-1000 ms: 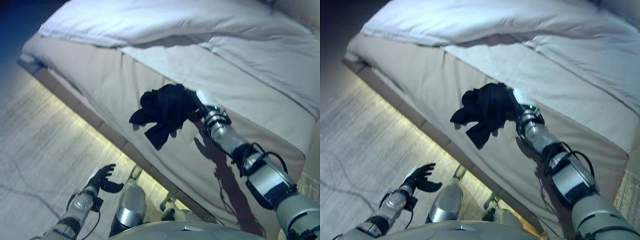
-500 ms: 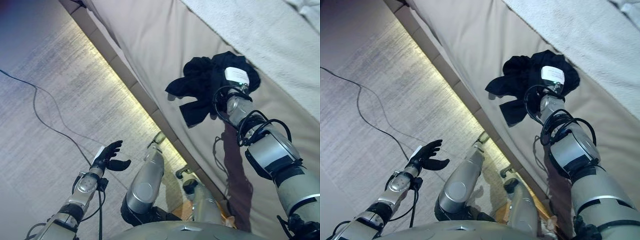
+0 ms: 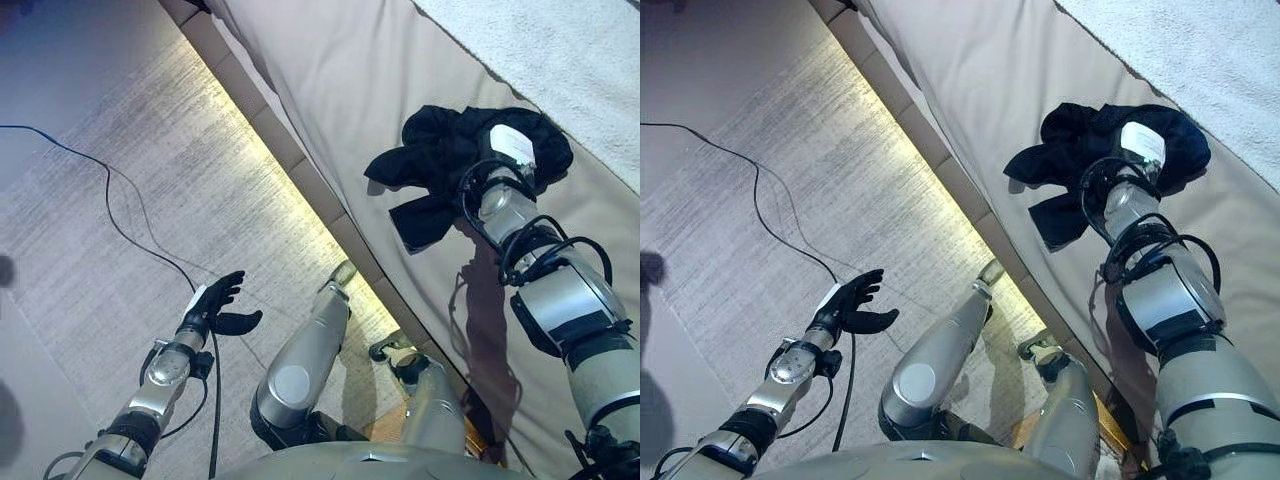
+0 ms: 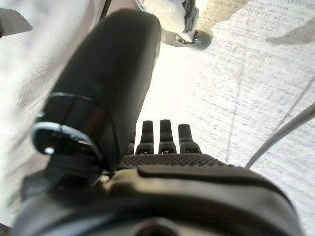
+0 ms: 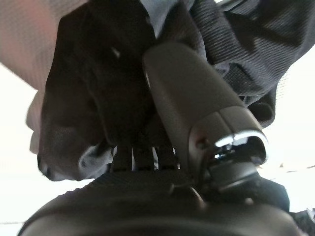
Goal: Pick up the clothes from the bed and place them into the basket
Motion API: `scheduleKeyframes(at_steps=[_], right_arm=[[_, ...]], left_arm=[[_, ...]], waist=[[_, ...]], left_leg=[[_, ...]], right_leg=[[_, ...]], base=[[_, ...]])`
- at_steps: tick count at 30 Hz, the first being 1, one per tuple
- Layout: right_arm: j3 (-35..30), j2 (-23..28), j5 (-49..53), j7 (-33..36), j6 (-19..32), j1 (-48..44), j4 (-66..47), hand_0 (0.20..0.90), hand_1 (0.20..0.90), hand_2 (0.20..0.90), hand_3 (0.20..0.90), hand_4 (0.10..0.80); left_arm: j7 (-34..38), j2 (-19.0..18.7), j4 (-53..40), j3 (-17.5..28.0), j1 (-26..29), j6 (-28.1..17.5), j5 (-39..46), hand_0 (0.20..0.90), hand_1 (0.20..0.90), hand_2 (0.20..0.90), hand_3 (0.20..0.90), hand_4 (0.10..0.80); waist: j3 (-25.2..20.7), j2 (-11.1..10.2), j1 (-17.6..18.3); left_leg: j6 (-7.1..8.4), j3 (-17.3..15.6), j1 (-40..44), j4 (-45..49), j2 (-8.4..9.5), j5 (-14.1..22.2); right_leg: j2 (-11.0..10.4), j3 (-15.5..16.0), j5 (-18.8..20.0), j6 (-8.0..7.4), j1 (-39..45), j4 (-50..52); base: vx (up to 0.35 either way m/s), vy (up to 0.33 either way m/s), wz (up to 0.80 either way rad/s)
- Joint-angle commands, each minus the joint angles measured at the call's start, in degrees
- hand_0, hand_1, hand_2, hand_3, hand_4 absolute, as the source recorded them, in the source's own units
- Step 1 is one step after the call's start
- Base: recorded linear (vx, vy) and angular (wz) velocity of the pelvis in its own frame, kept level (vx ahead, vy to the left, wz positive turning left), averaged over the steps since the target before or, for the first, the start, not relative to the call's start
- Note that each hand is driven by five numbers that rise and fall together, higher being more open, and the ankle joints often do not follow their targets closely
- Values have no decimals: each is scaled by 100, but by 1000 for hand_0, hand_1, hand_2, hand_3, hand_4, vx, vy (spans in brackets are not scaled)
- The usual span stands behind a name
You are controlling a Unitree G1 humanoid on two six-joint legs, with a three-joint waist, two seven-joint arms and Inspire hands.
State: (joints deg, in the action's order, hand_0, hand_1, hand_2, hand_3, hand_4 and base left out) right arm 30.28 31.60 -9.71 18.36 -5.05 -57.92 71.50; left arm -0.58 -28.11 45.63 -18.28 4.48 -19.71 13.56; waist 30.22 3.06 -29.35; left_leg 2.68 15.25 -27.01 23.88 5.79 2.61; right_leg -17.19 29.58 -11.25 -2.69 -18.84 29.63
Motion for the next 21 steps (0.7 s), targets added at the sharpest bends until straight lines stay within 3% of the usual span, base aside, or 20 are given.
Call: scheduleKeyframes(at_steps=[1,5,9,10,14,21], right_arm=[[-496,324,1057,345,552,583,-245,300,300,300,200,100],[-1310,230,2304,323,1073,739,-301,300,300,300,200,100],[-1825,41,3449,28,1736,897,-642,300,300,300,200,100],[-1930,4,3681,-54,1867,954,-781,300,300,300,200,100],[-2363,-54,4549,-539,2104,1299,-1300,300,300,300,200,100],[-2746,-229,5095,-710,2302,1869,-1782,300,300,300,200,100]], left_arm=[[-19,-280,-61,-199,-310,-197,121,900,900,900,900,800],[68,-183,41,-235,-354,-86,-34,900,900,900,900,800],[160,39,285,-259,-418,-23,-257,900,900,900,900,800],[188,99,358,-273,-428,-39,-321,900,900,900,900,800],[263,342,732,-275,-530,-123,-569,900,900,900,900,800],[424,686,1302,-304,-729,-248,-760,900,900,900,900,800]], waist=[[-359,233,106],[-537,168,218],[-759,44,423],[-814,43,463],[-1148,-103,684],[-1816,-278,1049]], left_leg=[[-319,-393,52,-277,138,-267],[-239,-406,451,-564,-6,-277],[-109,-472,969,-1037,-188,-334],[-103,-519,1035,-1164,-226,-513],[-34,-715,1467,-1560,-342,-532],[19,-1030,2126,-2374,-502,-710]], right_leg=[[331,25,320,-35,687,-165],[463,-56,349,-31,1135,-587],[724,-298,402,-17,1584,-1231],[758,-245,583,19,1654,-1438],[925,-404,678,16,1984,-1941],[1096,-693,926,-31,2357,-2595]], base=[[23,-26,5],[52,-41,-7],[3,19,-26],[-46,52,-36],[37,18,-23],[56,8,-19]])
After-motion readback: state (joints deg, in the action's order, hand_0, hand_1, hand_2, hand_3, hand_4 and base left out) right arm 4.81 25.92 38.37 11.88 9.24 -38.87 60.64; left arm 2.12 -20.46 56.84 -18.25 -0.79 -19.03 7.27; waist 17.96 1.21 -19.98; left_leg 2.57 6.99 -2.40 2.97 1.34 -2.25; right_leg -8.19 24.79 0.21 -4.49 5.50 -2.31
